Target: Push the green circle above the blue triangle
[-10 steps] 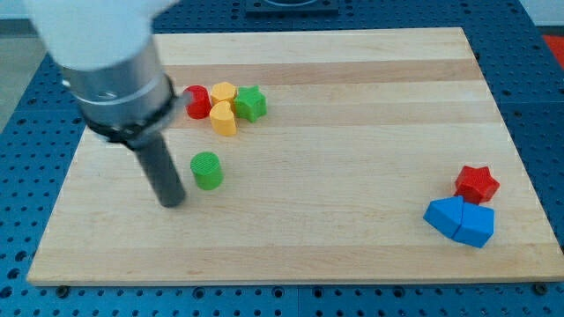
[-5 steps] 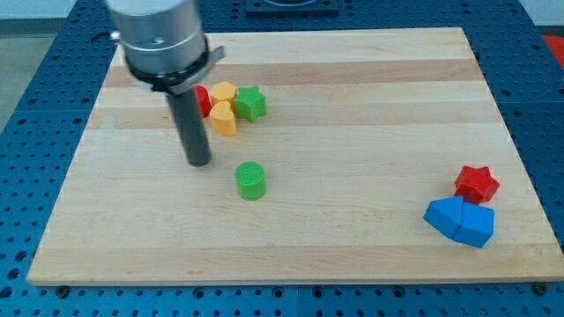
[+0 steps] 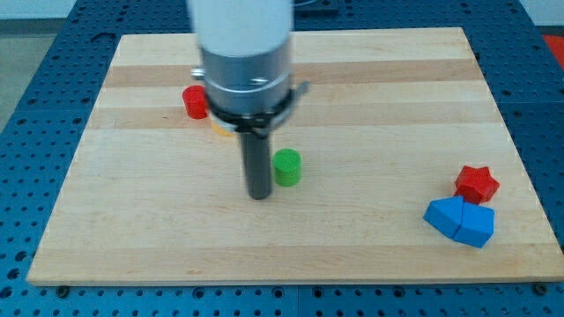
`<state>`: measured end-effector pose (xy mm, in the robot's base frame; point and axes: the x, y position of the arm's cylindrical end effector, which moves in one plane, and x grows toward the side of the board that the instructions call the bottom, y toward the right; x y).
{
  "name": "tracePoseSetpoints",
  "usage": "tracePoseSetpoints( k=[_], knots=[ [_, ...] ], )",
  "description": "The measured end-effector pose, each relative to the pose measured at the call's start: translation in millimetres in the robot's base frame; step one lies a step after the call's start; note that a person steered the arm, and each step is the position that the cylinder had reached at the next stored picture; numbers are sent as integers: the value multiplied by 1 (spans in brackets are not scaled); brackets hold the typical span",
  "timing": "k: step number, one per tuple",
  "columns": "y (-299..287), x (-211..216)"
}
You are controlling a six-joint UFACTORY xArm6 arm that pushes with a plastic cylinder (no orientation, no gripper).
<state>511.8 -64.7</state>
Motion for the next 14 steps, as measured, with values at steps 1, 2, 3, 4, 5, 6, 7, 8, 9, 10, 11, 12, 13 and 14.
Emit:
tracePoseSetpoints(
  k=[1, 2, 3, 4, 5, 6, 7, 8, 9, 10, 11, 12, 13, 14],
  knots=[
    [-22, -29],
    [3, -39],
    [72, -26],
    [107, -26],
    [94, -26],
    [79, -13],
    [107, -8],
    [161, -8],
    [184, -8],
    [172, -15],
    [174, -36],
    [190, -38],
    [196, -27],
    [196, -10]
  ],
)
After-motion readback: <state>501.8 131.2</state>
